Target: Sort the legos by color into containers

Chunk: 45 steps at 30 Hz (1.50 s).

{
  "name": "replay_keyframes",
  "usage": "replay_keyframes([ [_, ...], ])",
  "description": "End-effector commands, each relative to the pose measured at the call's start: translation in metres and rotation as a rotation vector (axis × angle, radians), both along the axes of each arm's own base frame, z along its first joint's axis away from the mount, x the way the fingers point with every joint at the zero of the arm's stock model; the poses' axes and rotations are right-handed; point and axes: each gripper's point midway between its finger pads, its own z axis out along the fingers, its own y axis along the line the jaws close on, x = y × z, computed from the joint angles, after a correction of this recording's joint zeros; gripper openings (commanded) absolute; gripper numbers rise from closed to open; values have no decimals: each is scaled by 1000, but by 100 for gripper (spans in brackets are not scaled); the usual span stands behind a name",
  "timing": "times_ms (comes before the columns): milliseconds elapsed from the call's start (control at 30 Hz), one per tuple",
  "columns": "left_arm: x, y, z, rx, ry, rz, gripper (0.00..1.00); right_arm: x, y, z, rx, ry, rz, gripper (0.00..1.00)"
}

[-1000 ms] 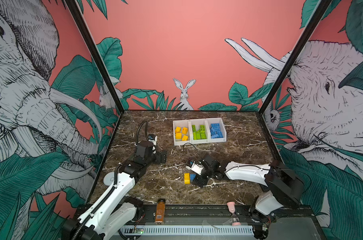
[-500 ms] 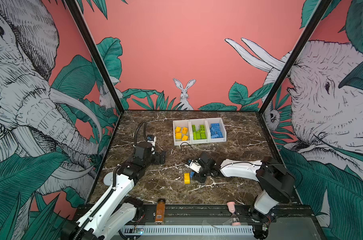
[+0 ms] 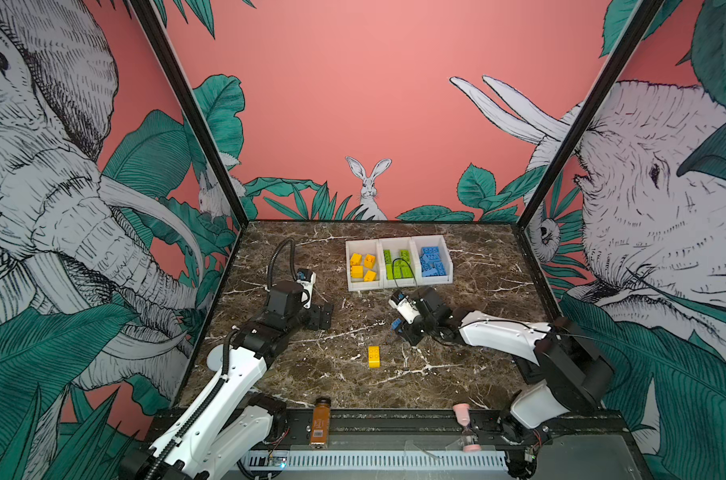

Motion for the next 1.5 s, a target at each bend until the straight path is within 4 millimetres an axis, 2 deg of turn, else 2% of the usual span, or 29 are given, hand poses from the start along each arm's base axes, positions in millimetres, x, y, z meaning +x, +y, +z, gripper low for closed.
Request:
replay_keyframes([
  [0,-5,-10,-2,-27,50,-56,99,32,-12,36,78,-64,-116,14],
  [100,-7,-22,-11,-82,84,-88,99,63,-41,56,59,-121,-239,12],
  [167,-9,-23,-16,-84,91,-82,98,83,-59,67,57,-142,-295,12],
  [367,-15,-27,-25,-100,87,-98,99,144,-92,91,105,-178,-403,12],
  [500,-21,-28,-30,-79,104,-115,99,186,-108,89,145,-163,-453,14],
  [567,-24,-30,-31,-71,107,-123,99,206,-116,82,134,-151,-481,14],
  [633,-28,-28,-34,-53,108,-123,99,222,-120,78,128,-153,-492,16],
  [667,-29,-24,-34,-41,108,-113,99,232,-120,83,130,-164,-493,16],
  [767,-29,-19,-30,-24,81,-98,99,245,-121,76,114,-156,-505,18],
  [967,-31,-24,-31,-60,108,-105,99,259,-117,70,118,-145,-510,33],
  [1100,-38,-28,-33,-59,132,-111,99,256,-120,75,105,-157,-518,56],
  [1167,-42,-30,-32,-53,130,-114,99,252,-124,82,105,-173,-523,62],
  [1300,-51,-43,-34,-78,155,-123,99,233,-135,109,155,-218,-543,70],
  [1467,-70,-72,-48,-90,217,-166,96,176,-159,122,244,-278,-632,76],
])
